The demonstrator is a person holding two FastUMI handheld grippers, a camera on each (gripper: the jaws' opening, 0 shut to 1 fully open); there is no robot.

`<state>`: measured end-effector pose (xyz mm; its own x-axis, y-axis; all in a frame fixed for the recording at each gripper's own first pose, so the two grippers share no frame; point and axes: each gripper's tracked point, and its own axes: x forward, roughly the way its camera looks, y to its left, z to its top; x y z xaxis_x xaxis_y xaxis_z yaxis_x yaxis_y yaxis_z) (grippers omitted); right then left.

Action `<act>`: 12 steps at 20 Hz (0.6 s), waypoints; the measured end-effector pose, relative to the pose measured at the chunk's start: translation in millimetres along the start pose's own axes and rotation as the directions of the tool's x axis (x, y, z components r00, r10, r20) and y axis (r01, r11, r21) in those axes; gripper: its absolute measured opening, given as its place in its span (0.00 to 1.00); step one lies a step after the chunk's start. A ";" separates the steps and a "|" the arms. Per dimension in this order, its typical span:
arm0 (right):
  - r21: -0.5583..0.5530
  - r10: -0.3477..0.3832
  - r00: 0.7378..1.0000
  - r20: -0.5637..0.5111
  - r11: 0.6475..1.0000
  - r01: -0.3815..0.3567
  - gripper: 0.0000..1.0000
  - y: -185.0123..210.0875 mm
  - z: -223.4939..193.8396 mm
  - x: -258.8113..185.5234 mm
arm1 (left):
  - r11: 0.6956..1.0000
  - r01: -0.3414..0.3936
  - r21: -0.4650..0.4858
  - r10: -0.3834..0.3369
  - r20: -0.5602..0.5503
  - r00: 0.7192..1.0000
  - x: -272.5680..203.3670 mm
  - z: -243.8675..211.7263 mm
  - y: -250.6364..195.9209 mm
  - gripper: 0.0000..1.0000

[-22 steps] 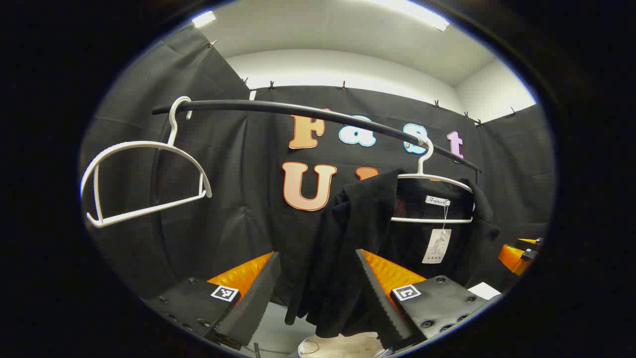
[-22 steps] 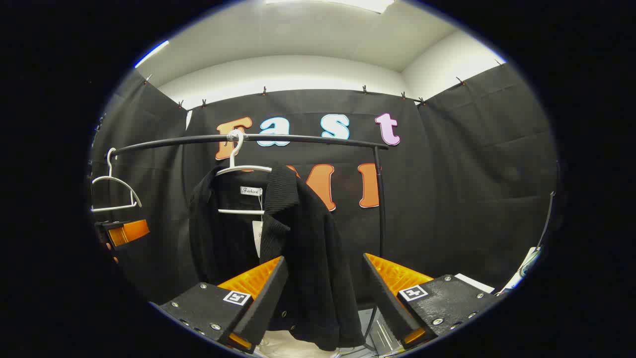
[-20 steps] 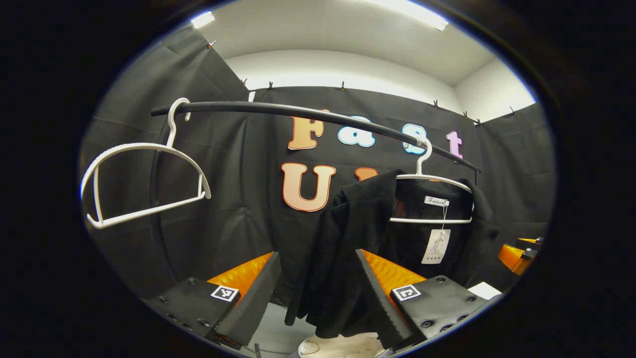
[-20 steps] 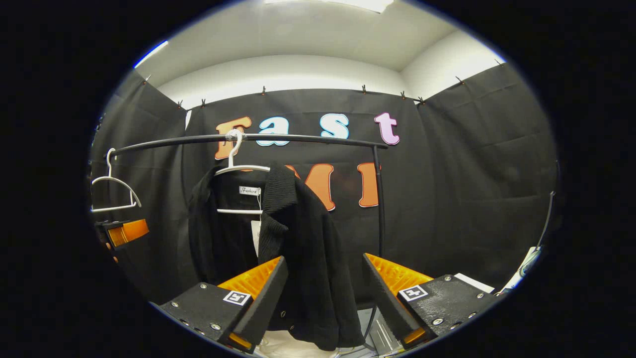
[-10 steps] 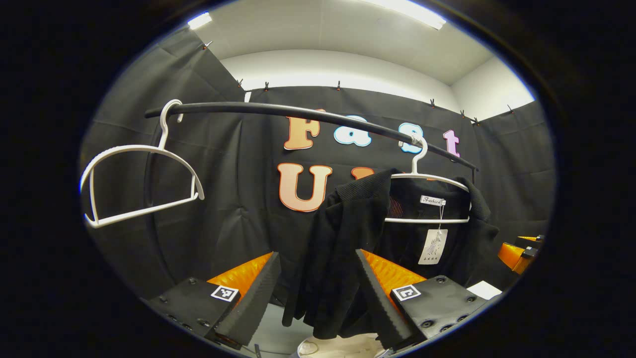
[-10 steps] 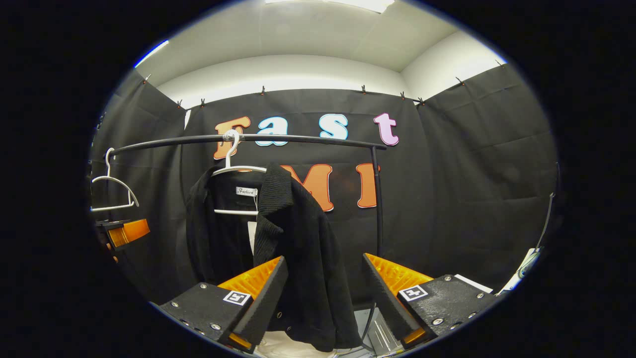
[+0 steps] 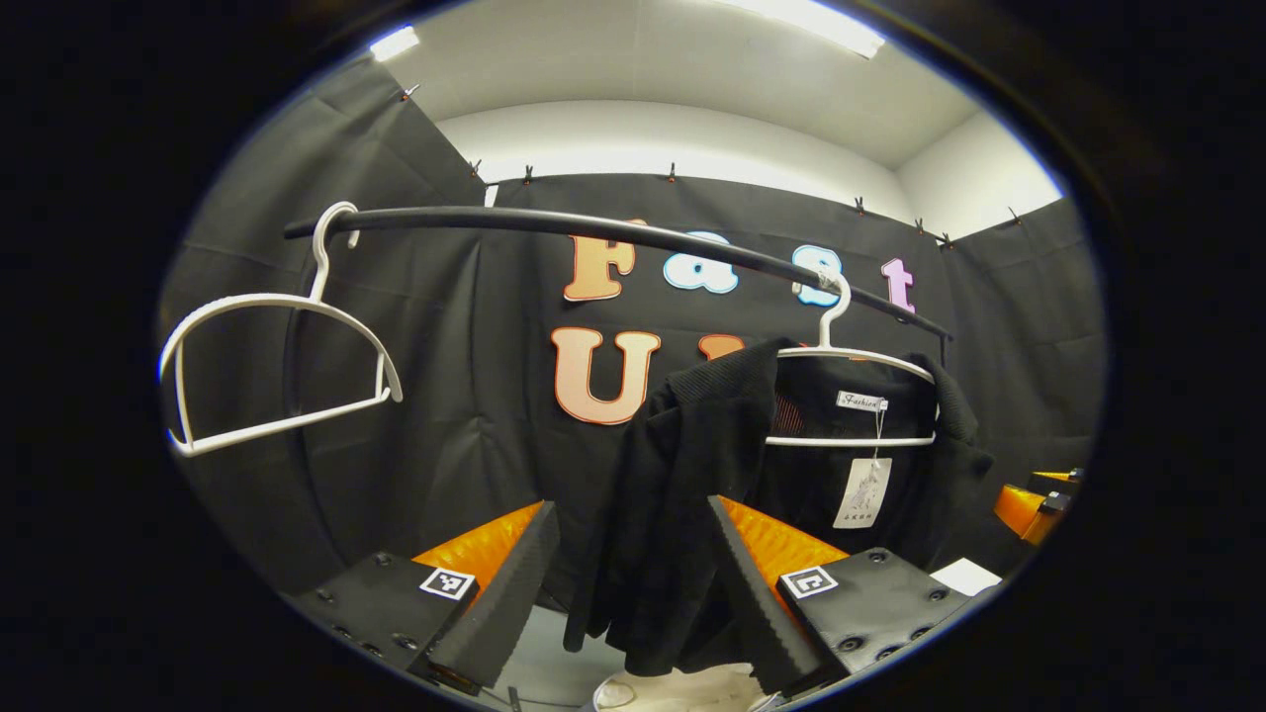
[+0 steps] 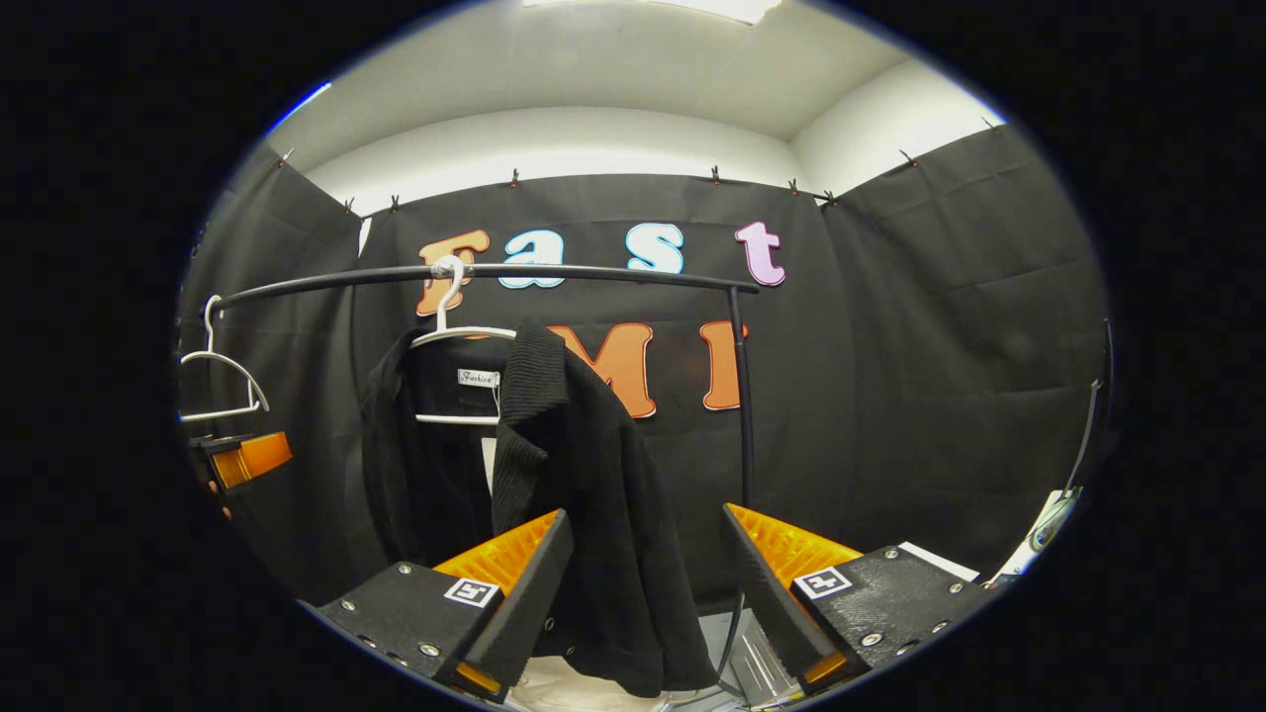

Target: Grasp the clothes on the hanger with both hands and then place them into the laundry hamper below.

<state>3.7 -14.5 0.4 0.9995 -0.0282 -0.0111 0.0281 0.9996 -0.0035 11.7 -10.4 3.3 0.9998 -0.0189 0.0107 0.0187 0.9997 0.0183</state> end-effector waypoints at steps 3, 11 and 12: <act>-0.014 -0.003 1.000 -0.003 1.000 0.003 0.93 -0.9 -2.5 0.0 | 1.000 -0.006 0.008 0.006 0.000 1.000 0.8 -1.3 2.6 0.97; -0.022 0.006 1.000 -0.025 1.000 -0.007 0.93 11.1 -13.9 3.9 | 1.000 -0.012 0.000 0.012 0.000 1.000 2.6 -2.6 7.7 0.97; -0.017 0.015 1.000 -0.024 1.000 -0.015 0.93 14.6 -15.2 4.5 | 1.000 -0.011 0.001 0.011 -0.001 1.000 3.1 -2.9 8.4 0.97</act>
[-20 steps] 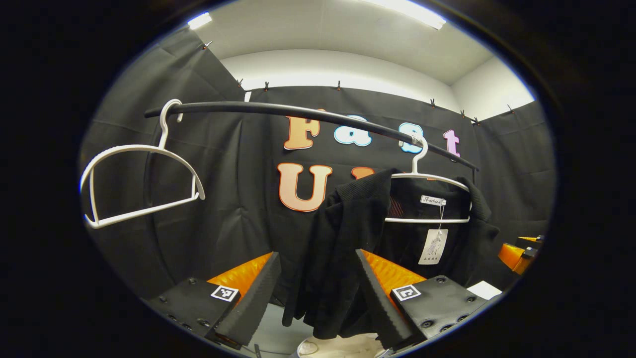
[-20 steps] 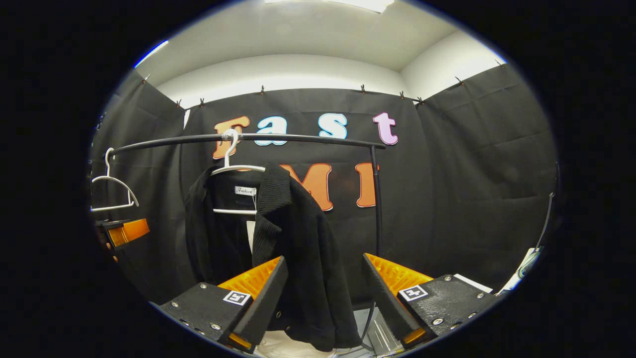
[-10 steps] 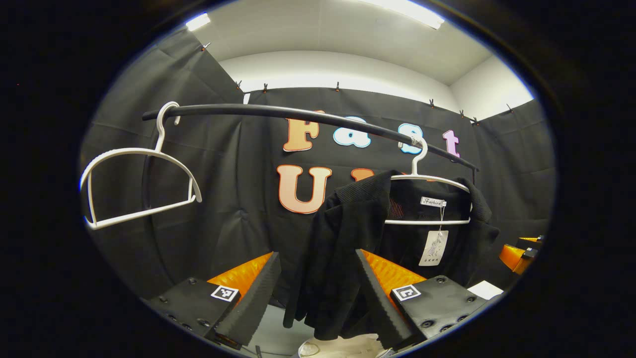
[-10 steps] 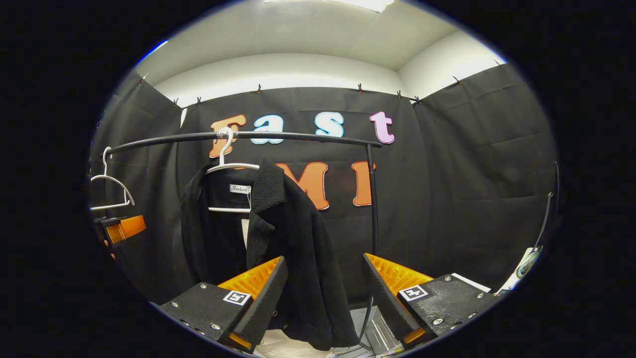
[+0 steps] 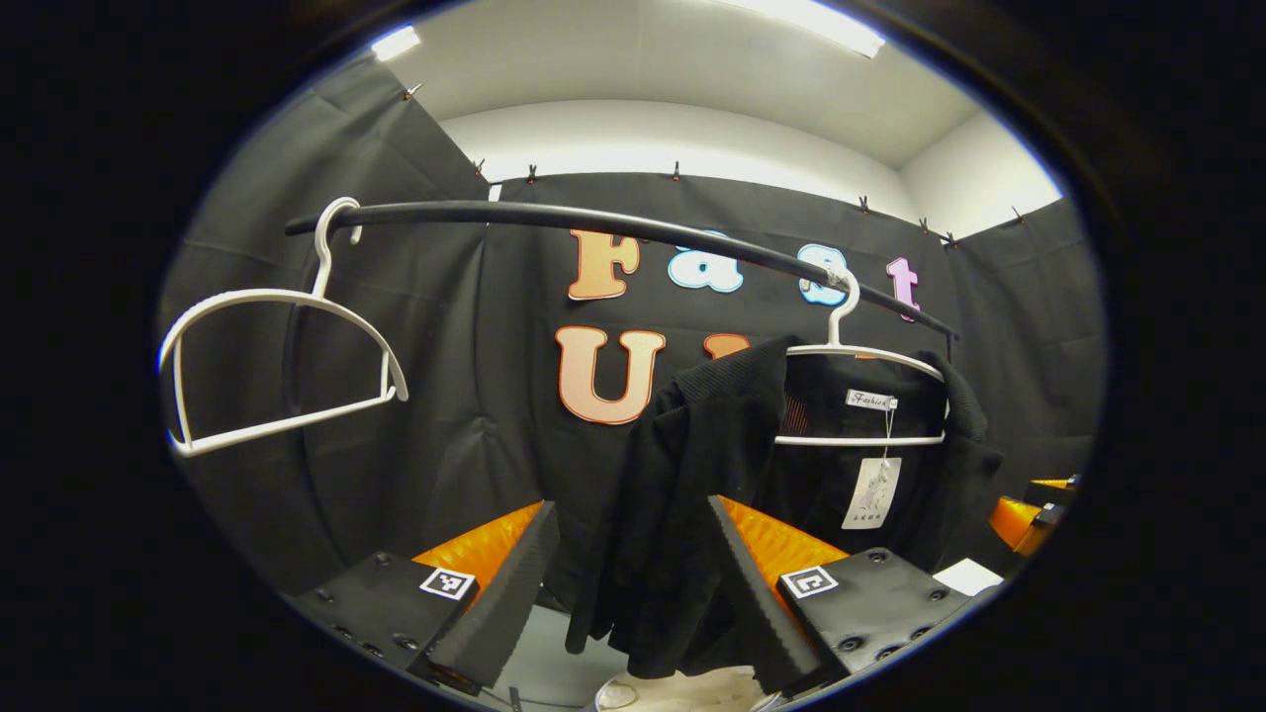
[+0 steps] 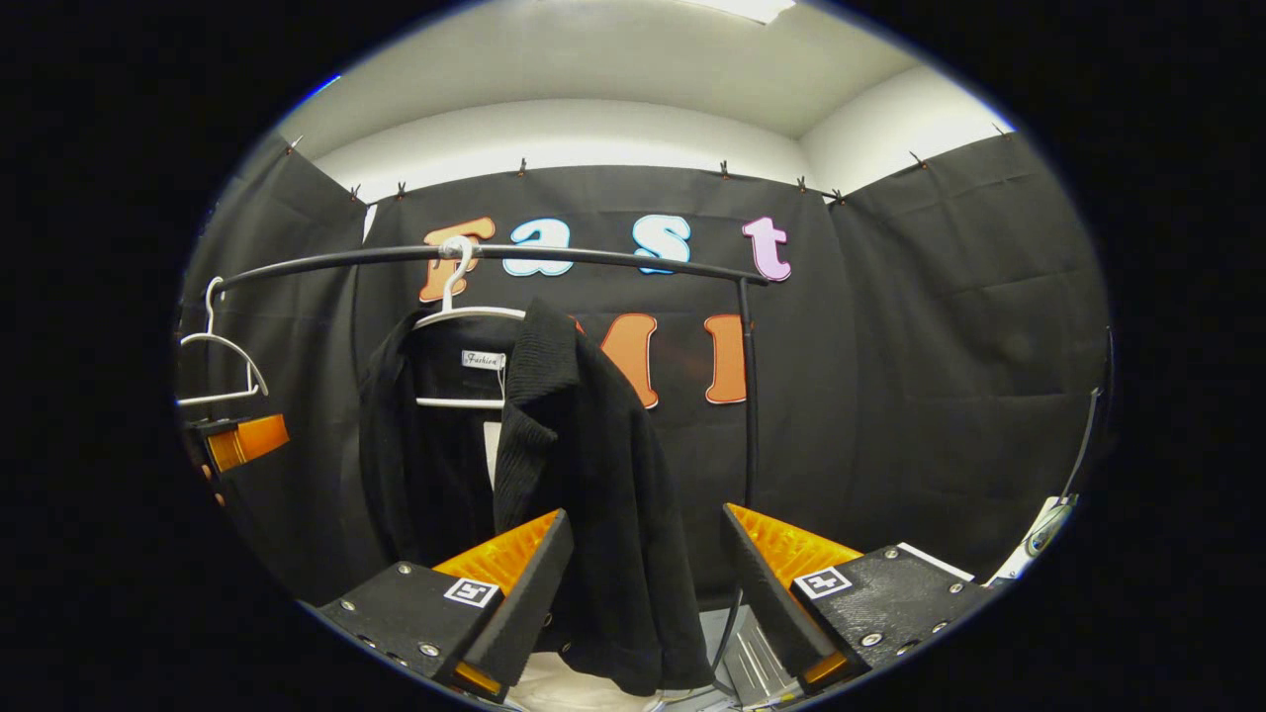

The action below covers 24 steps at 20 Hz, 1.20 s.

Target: Grasp the clothes on the hanger with both hands and then place them into the laundry hamper below.

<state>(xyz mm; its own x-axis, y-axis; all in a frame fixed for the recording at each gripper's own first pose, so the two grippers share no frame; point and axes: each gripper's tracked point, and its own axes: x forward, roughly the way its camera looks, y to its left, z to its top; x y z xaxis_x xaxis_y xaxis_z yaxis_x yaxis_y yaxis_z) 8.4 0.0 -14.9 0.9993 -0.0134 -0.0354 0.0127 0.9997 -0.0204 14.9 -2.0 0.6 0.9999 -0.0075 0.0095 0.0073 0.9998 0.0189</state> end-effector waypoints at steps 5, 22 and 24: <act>0.029 0.028 1.000 -0.012 0.999 -0.028 0.93 17.2 -10.1 1.6 | 1.000 -0.002 -0.002 0.002 -0.011 1.000 3.5 -3.9 3.8 0.97; 0.085 0.063 0.985 -0.159 0.995 -0.050 0.93 69.1 -78.9 72.0 | 0.999 -0.036 0.038 0.039 -0.067 0.997 10.9 -27.8 37.8 0.97; 0.099 0.056 0.985 -0.164 0.994 -0.040 0.93 67.4 -81.6 82.3 | 0.999 -0.026 0.030 0.029 -0.080 0.996 12.8 -32.3 34.7 0.96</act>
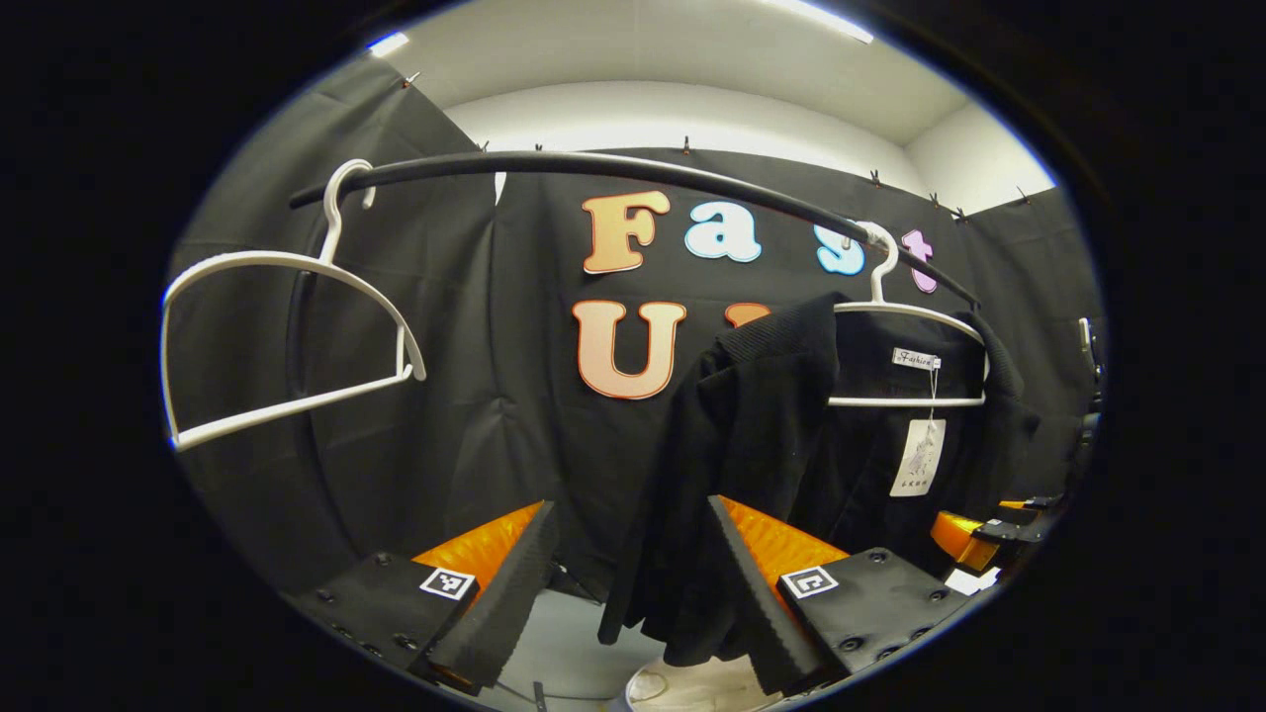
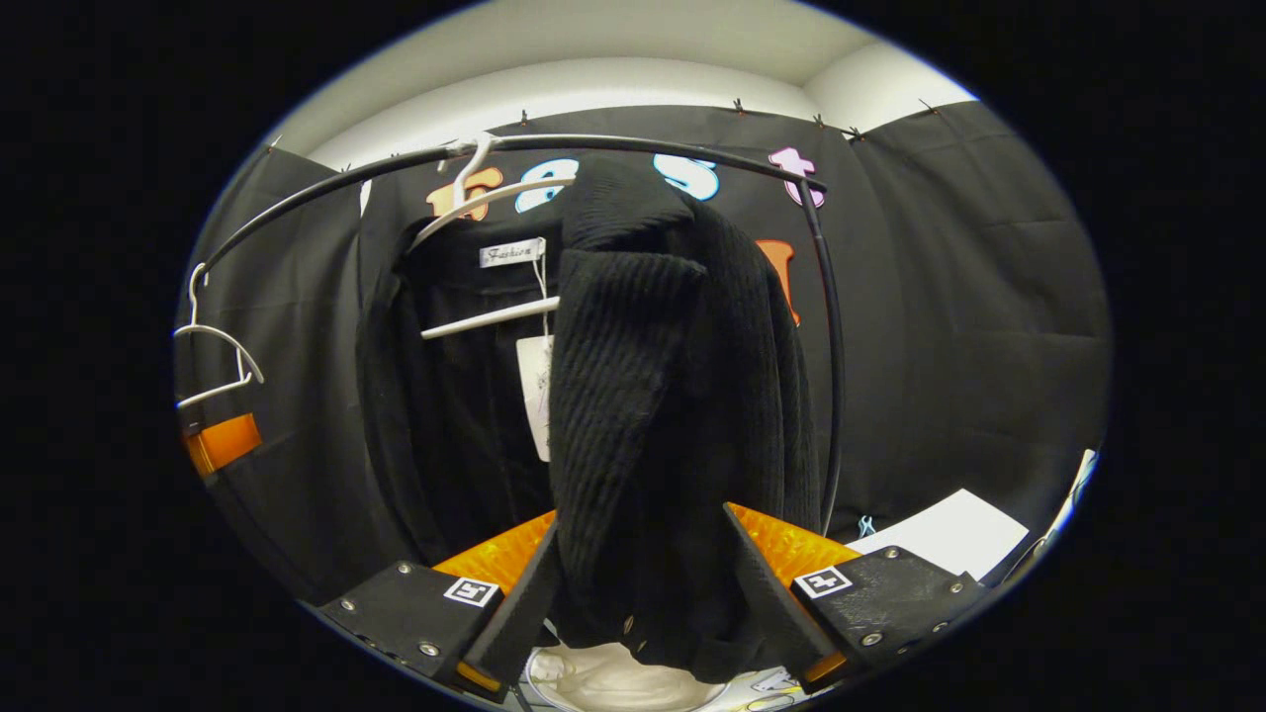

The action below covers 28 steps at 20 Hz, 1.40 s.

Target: Grasp the clothes on the hanger with both hands and then place them into the laundry hamper below.

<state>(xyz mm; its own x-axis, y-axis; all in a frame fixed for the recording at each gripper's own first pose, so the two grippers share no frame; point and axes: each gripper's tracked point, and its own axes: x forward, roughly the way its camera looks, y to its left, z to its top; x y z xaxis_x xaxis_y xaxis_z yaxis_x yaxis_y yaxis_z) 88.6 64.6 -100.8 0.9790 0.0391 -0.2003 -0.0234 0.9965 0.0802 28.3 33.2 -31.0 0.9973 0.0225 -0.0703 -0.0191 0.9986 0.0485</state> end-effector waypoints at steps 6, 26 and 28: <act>0.005 0.013 1.000 -0.011 1.000 -0.013 0.74 -6.3 -1.2 6.9 | 1.000 0.015 0.024 -0.015 -0.003 1.000 12.0 -2.4 -18.3 0.97; 0.049 0.119 0.993 0.000 0.992 -0.119 0.02 -64.2 31.8 -13.5 | 0.996 0.059 0.061 -0.056 -0.052 0.997 64.5 -24.8 -120.8 0.93; 0.059 0.132 0.991 0.005 0.989 -0.132 0.02 -67.4 37.0 -15.7 | 0.997 0.034 0.066 -0.031 -0.055 0.998 75.1 -31.2 -118.0 0.98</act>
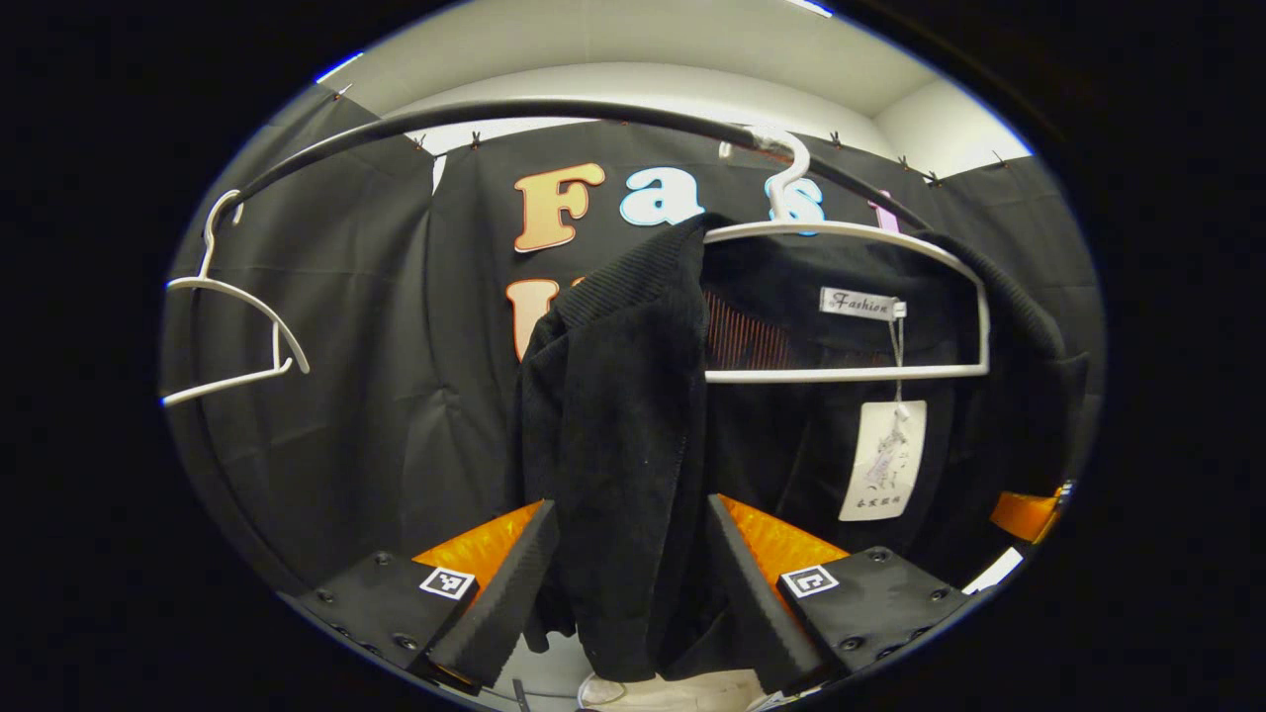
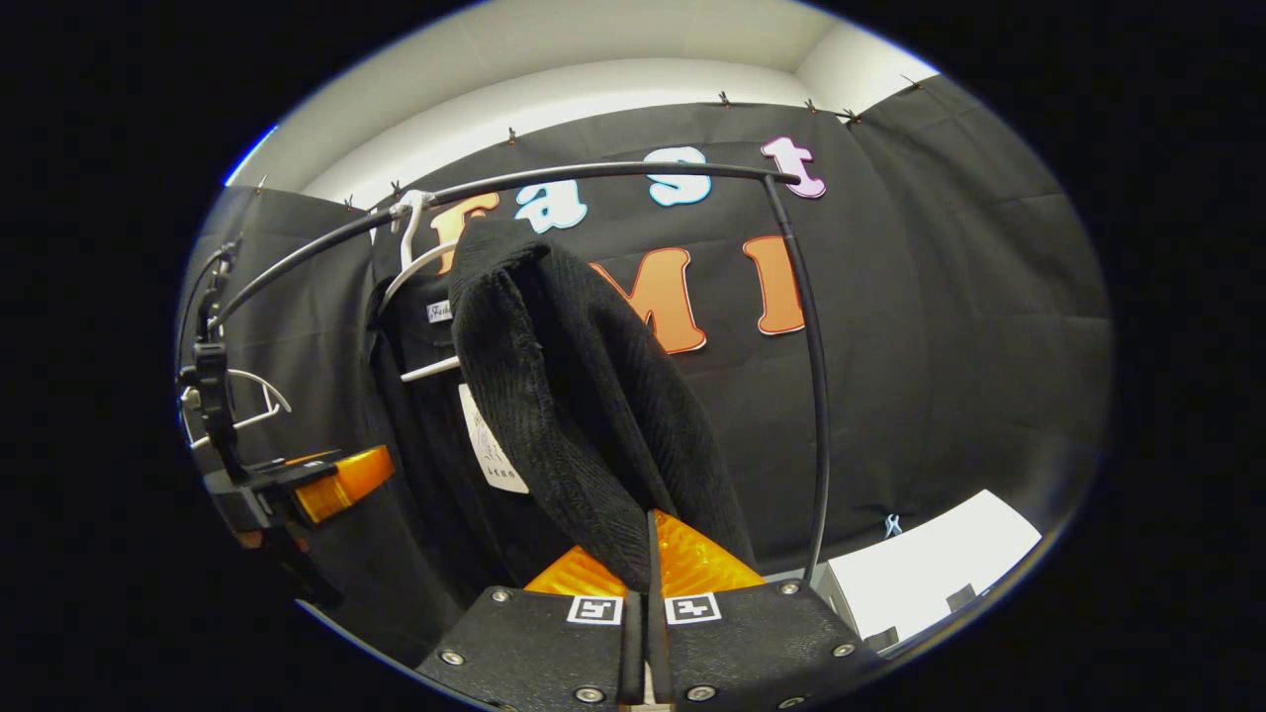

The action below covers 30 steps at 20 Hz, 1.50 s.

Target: Grasp the clothes on the hanger with both hands and then place them into the laundry hamper below.

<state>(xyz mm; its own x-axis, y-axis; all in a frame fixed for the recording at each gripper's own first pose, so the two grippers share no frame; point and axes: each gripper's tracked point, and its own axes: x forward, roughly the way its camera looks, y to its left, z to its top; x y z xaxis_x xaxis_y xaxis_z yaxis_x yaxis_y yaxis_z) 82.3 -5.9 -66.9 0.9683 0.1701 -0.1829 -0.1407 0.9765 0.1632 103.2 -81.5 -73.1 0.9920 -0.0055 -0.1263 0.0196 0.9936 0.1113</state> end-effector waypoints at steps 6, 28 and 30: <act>-0.015 0.019 0.999 0.032 1.000 -0.018 0.01 -11.3 17.5 -10.7 | 0.998 -0.063 0.030 0.064 -0.054 0.996 36.2 -27.5 19.0 0.94; 0.014 -0.150 0.971 0.188 0.989 0.150 0.00 -70.4 102.5 -4.9 | 0.974 0.205 -0.092 -0.212 -0.072 0.975 48.3 -12.2 14.6 0.07; 0.019 -0.159 0.970 0.182 0.987 0.159 0.00 -83.0 108.8 1.2 | 0.980 0.186 -0.075 -0.191 -0.067 0.979 48.4 -7.2 29.5 0.10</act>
<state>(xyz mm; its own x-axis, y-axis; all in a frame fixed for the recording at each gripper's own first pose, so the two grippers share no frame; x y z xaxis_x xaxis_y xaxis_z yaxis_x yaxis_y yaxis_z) 117.6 -101.2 24.8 0.9995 -0.0145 -0.0273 0.0185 0.9885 0.1502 150.9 -51.7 -83.1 0.9593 -0.1874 -0.2114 0.1942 0.9809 0.0117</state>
